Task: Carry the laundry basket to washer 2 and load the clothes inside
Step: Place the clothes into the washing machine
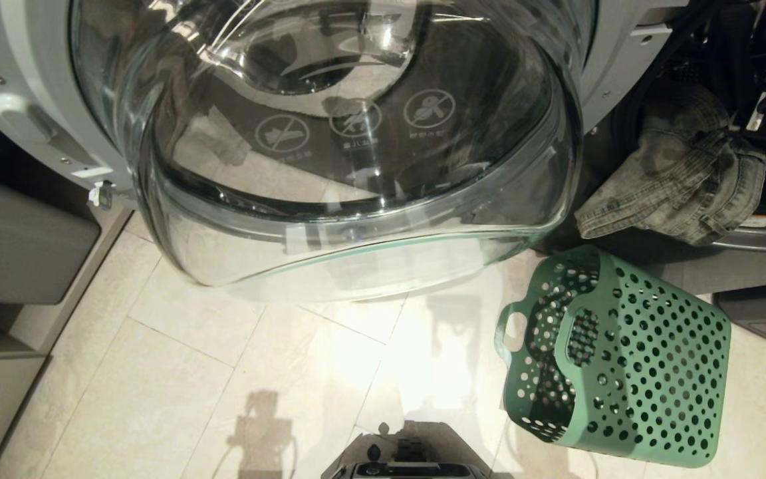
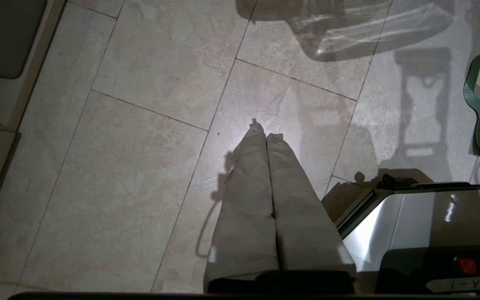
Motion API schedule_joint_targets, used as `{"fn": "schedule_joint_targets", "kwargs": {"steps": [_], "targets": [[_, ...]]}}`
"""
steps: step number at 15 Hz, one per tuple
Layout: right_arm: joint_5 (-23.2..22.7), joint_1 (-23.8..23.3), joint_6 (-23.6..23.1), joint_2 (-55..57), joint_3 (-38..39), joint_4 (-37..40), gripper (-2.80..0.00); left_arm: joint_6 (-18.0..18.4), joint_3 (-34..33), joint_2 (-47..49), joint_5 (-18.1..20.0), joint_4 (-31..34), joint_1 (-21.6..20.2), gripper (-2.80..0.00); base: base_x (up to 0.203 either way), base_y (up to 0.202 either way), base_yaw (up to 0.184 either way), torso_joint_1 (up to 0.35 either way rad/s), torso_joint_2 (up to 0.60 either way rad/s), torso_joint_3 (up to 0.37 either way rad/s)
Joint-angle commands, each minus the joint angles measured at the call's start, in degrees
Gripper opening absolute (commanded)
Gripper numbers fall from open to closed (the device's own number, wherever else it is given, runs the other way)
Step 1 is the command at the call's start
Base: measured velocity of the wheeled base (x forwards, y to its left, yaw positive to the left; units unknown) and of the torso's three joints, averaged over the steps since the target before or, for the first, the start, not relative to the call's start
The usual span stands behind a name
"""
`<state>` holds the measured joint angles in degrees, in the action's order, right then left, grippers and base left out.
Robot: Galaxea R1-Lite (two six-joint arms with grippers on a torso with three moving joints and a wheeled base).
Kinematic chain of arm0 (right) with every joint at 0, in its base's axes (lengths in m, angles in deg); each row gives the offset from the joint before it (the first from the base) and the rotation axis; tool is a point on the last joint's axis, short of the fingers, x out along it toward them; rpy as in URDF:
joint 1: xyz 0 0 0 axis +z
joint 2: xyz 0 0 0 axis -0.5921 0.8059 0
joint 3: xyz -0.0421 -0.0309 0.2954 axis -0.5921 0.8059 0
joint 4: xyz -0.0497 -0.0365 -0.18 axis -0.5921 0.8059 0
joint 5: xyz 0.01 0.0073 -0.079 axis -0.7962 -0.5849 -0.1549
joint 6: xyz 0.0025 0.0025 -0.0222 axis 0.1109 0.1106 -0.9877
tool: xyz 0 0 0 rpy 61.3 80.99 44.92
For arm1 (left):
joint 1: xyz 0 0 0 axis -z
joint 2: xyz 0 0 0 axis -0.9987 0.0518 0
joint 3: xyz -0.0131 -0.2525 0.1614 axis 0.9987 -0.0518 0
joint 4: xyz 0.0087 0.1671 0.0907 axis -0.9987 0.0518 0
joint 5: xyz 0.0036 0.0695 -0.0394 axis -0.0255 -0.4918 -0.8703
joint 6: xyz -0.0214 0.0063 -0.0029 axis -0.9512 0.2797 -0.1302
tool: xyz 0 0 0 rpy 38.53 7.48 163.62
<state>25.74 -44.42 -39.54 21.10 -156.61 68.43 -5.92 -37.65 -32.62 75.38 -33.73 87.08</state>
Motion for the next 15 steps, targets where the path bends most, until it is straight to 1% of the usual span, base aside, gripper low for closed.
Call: {"fn": "schedule_joint_targets", "kwargs": {"steps": [1,4,5,7,9,11,12,15], "targets": [[-0.37,1.03,0.34,-4.73,4.58,2.05,0.00,0.06,-0.09,-0.01,0.00,0.00,-0.05,-2.80,0.000,0.000,0.000,0.000,0.00,0.000],[-0.91,1.54,0.81,-7.84,12.07,2.50,0.00,0.03,-0.09,-0.01,0.00,0.00,-0.02,-2.80,0.000,0.000,0.000,0.000,0.00,0.000],[-2.53,1.45,1.89,-8.30,13.18,2.57,0.00,0.02,-0.09,-0.01,0.00,0.00,-0.05,-2.80,0.000,0.000,0.000,0.000,0.00,0.000],[-9.54,0.71,3.52,-8.91,15.15,2.61,0.00,0.06,-0.09,-0.01,0.00,0.00,-0.05,-2.80,0.000,0.000,0.000,0.000,0.00,0.000],[-16.96,-0.65,3.90,-8.80,17.59,2.35,0.00,0.01,-0.09,-0.01,0.00,0.00,-0.02,-2.80,0.000,0.000,0.000,0.000,0.00,0.000],[-22.31,-1.88,4.83,-5.92,18.12,0.93,0.00,-0.03,-0.09,-0.01,0.00,0.00,0.04,-2.80,0.000,0.000,0.000,0.000,0.00,0.000],[-24.24,-2.58,5.06,-3.92,18.10,-0.64,0.00,0.06,-0.09,-0.01,0.00,0.00,-0.05,-2.80,0.000,0.000,0.000,0.000,0.00,0.000],[-29.52,-3.90,5.50,2.80,18.15,-8.84,0.00,-0.02,-0.09,-0.01,0.00,0.00,-0.04,-2.80,0.000,0.000,0.000,0.000,0.00,0.000]]}}
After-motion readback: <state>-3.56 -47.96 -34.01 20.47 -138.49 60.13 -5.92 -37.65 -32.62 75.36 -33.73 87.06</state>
